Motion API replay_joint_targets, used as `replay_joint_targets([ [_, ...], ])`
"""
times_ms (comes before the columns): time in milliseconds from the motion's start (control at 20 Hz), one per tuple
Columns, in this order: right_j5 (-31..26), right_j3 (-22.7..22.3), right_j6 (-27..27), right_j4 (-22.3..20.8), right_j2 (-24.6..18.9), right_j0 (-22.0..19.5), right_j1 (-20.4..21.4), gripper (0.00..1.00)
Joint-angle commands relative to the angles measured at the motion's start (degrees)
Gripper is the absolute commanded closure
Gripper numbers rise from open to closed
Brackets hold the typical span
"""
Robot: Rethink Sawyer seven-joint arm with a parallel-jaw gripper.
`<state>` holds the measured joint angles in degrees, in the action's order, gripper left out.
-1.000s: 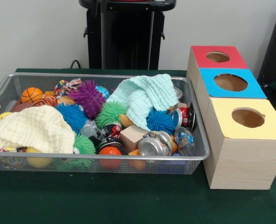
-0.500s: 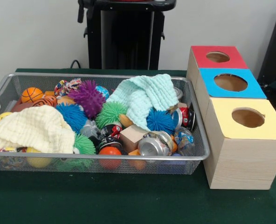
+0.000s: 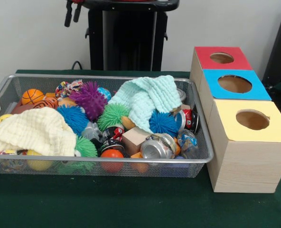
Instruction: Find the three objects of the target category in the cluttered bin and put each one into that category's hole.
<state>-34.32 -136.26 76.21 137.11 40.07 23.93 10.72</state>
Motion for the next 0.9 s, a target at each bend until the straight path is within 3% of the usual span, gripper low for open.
replay_joint_targets([
  [50,-10.8,13.2,-22.7,5.0,-9.0,-0.6,-9.0,0.0],
  [350,-12.8,14.3,-23.6,-1.6,-9.3,-3.5,-8.8,0.0],
  [900,-14.8,18.2,-26.9,1.9,-8.1,-2.2,-13.6,0.0],
])
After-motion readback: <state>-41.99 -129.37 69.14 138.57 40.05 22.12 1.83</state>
